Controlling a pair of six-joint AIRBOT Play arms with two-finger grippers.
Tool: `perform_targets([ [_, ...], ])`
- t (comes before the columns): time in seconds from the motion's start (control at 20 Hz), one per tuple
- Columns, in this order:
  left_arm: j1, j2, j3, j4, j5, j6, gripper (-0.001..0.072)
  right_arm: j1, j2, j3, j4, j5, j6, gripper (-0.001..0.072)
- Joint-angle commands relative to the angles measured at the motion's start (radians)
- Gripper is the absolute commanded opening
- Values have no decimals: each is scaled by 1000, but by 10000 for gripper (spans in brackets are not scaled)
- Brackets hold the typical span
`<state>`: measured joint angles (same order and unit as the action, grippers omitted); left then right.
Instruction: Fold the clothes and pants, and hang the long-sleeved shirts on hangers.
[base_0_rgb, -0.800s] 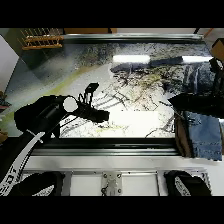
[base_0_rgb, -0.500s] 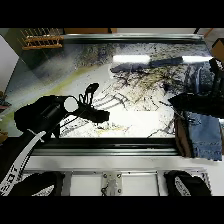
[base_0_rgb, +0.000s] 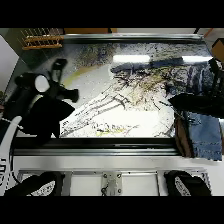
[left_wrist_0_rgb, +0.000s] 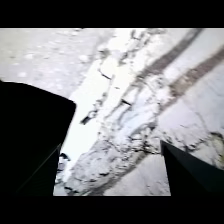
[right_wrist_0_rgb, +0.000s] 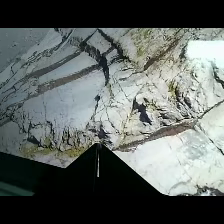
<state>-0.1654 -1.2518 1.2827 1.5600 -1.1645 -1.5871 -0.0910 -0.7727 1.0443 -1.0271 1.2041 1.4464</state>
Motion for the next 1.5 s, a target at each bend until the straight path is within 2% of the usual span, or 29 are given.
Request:
perform_targets([
  [0.0, 216, -29, 42, 183, 31, 18, 719, 1, -1, 0, 0, 0, 0, 18],
  [0.2, 348, -174, 42, 182, 57, 45, 719, 1, -1, 0, 0, 0, 0, 18],
  [0.6, 360, -415, 42, 176, -66, 55, 718, 1, -1, 0, 0, 0, 0, 18],
  [0.65, 360, -419, 42, 176, -68, 45, 637, 1, -1, 0, 0, 0, 0, 18],
  [0.75, 360, -406, 43, 169, -68, 16, 163, 1, -1, 0, 0, 0, 0, 18],
  [0.8, 357, -387, 43, 151, -68, 17, 7, 1, -1, 0, 0, 0, 0, 18],
  [1.0, 241, -207, 43, 28, -47, 17, 7, 1, -1, 0, 0, 0, 0, 18],
  [1.2, -34, -40, 43, -196, -10, 16, 7, 1, -1, 0, 3, 0, 1, 18],
  [1.3, -211, -8, 43, -232, 78, 0, 7, 1, -1, 0, 31, 0, 1, 18],
  [1.45, -462, -32, 43, -225, 274, -73, 7, 1, 0, 0, 47, 0, 1, 16],
])
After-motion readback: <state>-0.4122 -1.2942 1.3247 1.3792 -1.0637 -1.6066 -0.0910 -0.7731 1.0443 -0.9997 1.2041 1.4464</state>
